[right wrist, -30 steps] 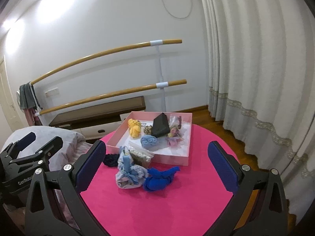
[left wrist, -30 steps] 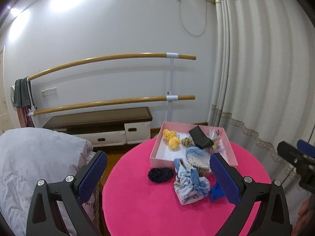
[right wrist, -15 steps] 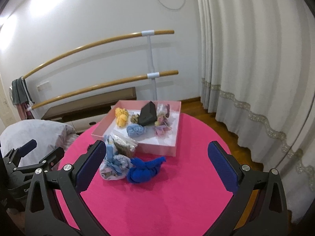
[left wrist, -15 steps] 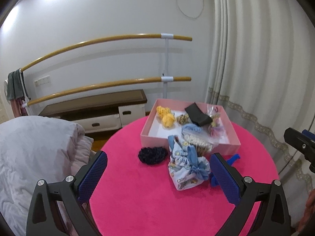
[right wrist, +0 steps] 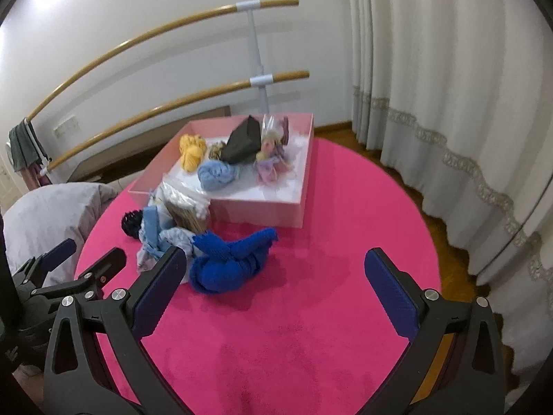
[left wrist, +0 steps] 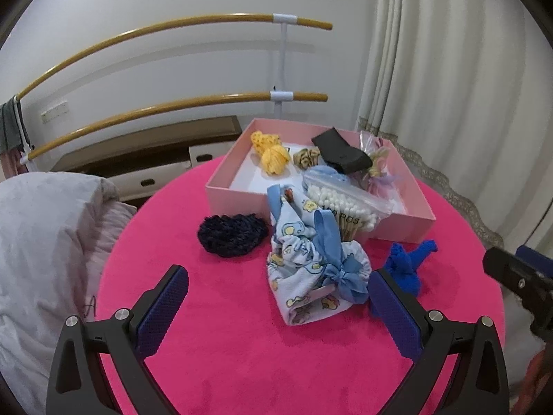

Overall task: Organize soft objects
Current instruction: 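Grasp the duck-print drawstring bag with the left tool while the right grasps the blue knitted animal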

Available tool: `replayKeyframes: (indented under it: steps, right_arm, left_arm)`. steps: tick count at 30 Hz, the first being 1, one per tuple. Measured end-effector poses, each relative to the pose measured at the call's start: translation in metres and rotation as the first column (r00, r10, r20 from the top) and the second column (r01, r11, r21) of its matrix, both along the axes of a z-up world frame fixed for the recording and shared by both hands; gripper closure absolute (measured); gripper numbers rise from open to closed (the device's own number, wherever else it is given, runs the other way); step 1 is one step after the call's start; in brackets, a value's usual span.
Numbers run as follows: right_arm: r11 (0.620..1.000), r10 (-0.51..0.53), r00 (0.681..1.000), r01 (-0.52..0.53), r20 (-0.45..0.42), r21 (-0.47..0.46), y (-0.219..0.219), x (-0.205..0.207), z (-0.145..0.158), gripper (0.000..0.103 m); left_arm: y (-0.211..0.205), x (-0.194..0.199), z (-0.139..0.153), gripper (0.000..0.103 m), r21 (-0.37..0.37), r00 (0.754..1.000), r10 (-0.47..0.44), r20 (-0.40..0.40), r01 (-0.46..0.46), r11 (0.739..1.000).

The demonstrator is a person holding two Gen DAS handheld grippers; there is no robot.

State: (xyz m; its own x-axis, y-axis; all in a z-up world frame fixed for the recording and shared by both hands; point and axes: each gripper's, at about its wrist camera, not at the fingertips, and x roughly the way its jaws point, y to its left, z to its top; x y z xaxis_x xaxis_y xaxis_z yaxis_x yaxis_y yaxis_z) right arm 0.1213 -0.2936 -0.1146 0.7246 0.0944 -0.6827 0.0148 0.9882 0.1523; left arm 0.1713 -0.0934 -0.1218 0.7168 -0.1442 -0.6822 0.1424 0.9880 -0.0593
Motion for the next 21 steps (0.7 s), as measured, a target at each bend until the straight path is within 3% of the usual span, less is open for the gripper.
replayKeyframes:
  steps: [9,11,12,14,21]
  right_arm:
    - [1.000,0.026,0.999,-0.025,-0.044,0.009,0.004,0.015,-0.016,0.000]
    - [1.000,0.027,0.998,-0.027,-0.051,0.013,0.004,0.019,-0.020,0.000]
    - [1.000,0.028,0.998,-0.027,-0.055,0.017,0.004,0.020,-0.021,0.000]
    - [0.999,0.031,0.997,-0.029,-0.068,0.033,0.003,0.023,-0.026,0.000]
    - [0.996,0.061,0.994,-0.055,-0.092,0.071,0.008,0.031,-0.037,0.004]
  left_arm:
    - [-0.017,0.047,-0.046,0.000,-0.020,0.997,-0.009,-0.074,0.008,1.000]
    - [-0.021,0.062,-0.061,0.001,-0.054,0.995,-0.025,-0.096,0.020,0.998]
    - [-0.021,0.068,-0.066,0.003,-0.082,0.994,-0.038,-0.107,0.029,0.996]
    - [-0.020,0.080,-0.079,0.021,-0.169,0.986,-0.086,-0.141,0.061,0.984]
    - [-0.003,0.086,-0.083,0.032,-0.226,0.983,-0.120,-0.136,0.087,0.970]
